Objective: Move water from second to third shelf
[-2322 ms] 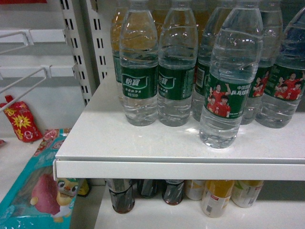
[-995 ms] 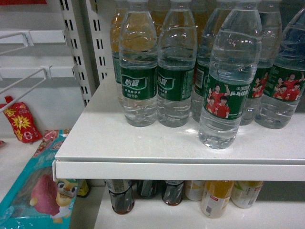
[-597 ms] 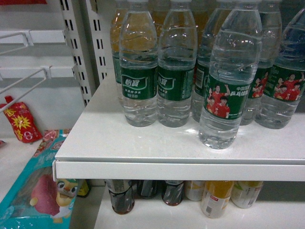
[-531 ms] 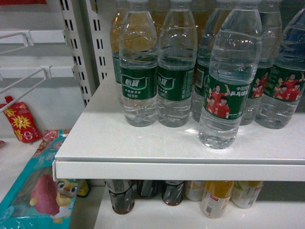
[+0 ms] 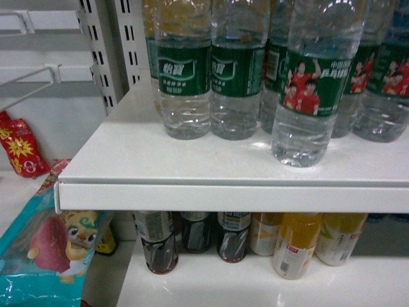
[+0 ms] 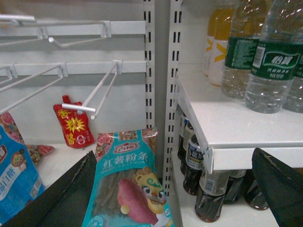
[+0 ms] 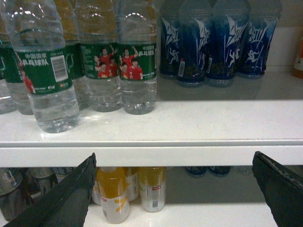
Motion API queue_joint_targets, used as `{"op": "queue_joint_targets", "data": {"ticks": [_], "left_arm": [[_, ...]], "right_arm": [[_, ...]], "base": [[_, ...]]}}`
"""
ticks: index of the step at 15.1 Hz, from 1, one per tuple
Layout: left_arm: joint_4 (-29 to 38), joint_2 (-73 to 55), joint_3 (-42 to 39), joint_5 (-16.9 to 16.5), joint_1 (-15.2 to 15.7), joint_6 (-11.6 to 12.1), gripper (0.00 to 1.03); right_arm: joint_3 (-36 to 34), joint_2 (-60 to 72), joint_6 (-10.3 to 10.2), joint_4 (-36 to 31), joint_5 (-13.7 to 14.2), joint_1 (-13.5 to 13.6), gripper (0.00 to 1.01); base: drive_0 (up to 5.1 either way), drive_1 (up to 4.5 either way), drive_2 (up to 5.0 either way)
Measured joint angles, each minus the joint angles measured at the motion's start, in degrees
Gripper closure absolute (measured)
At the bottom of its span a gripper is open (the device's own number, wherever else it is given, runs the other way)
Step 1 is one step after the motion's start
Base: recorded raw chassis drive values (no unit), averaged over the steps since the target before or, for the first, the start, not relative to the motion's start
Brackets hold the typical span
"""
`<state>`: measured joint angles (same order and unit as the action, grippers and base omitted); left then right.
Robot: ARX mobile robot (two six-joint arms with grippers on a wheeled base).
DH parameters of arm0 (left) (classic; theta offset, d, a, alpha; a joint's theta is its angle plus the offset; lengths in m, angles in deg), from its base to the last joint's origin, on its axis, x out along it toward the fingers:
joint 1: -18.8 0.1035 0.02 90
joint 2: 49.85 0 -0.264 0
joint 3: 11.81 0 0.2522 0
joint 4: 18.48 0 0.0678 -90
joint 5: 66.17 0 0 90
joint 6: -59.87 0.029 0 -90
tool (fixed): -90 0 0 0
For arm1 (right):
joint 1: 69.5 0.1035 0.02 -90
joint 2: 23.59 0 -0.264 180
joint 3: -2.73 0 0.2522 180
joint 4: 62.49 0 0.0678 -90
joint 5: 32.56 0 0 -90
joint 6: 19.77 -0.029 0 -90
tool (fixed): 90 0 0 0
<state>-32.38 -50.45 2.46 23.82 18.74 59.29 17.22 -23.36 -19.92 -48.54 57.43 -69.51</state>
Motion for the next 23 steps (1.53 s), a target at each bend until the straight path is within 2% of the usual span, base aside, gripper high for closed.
{"op": "queue_joint_targets", "data": {"ticks": [23], "left_arm": [[-0.13,0.00,0.00,0.04,0.00,0.00,0.05]], "right_arm": [[0.00,0.00,0.15,0.13,0.02,0.00,0.03]], "base": [[0.0,0.00,0.0]]}}
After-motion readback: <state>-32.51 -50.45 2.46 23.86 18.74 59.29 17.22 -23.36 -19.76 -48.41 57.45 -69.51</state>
